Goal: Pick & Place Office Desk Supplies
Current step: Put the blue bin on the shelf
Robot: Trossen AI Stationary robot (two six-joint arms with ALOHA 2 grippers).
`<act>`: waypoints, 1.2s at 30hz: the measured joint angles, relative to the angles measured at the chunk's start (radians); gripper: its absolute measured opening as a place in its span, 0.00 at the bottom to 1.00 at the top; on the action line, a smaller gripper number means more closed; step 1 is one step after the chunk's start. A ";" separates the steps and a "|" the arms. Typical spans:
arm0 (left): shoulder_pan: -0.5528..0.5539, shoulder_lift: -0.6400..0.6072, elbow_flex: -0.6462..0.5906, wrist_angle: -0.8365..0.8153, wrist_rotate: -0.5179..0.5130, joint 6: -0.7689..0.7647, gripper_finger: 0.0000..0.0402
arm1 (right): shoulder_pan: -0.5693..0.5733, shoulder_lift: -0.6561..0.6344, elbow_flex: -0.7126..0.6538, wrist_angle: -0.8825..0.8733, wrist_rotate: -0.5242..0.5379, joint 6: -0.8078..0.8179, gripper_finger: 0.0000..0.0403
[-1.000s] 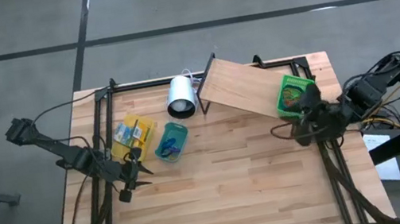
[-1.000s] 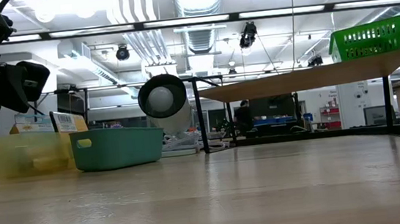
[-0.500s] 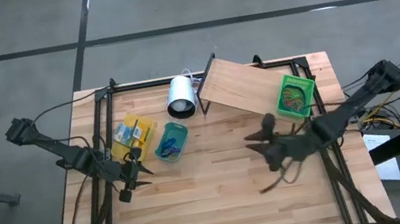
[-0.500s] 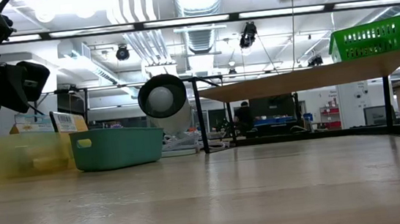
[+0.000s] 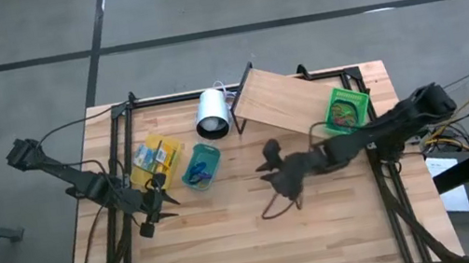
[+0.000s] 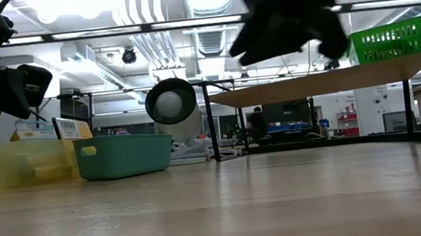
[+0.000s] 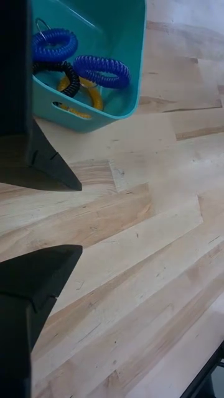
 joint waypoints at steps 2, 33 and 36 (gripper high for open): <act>0.000 0.000 0.000 0.000 0.000 0.000 0.38 | -0.037 0.039 0.036 0.001 -0.072 -0.010 0.33; 0.000 0.000 0.000 -0.023 0.000 0.000 0.38 | -0.224 0.658 0.636 -0.099 -0.212 -0.315 0.28; 0.000 0.000 0.000 -0.023 0.000 0.000 0.38 | -0.226 0.659 0.634 -0.109 -0.213 -0.316 0.28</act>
